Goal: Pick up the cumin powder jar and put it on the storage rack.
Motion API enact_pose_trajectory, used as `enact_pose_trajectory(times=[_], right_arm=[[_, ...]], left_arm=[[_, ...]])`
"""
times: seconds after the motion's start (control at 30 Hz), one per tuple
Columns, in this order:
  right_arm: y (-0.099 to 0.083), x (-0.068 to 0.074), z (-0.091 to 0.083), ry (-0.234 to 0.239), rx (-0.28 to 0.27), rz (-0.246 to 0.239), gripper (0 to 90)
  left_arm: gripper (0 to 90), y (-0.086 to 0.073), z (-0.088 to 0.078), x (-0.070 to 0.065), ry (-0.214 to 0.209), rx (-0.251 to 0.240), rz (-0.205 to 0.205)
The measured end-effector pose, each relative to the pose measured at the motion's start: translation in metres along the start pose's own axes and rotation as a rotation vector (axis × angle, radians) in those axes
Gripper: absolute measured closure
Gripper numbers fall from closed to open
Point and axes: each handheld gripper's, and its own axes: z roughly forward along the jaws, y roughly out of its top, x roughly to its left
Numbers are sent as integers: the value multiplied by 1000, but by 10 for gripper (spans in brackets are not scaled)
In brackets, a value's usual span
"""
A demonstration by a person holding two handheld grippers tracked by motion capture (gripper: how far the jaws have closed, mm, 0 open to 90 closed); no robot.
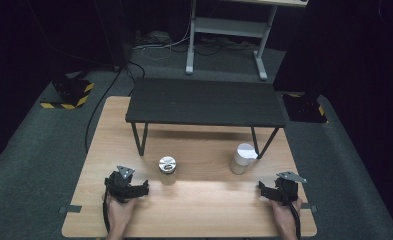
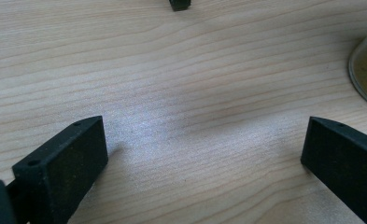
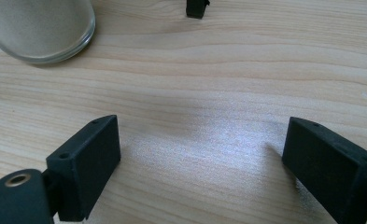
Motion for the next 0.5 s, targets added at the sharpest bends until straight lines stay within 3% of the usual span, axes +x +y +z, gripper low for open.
enact_pose_trajectory(times=[0.5], right_arm=[[2, -1, 1, 13, 12, -9, 62]], left_arm=[[3, 1, 1, 2, -20, -1, 23]])
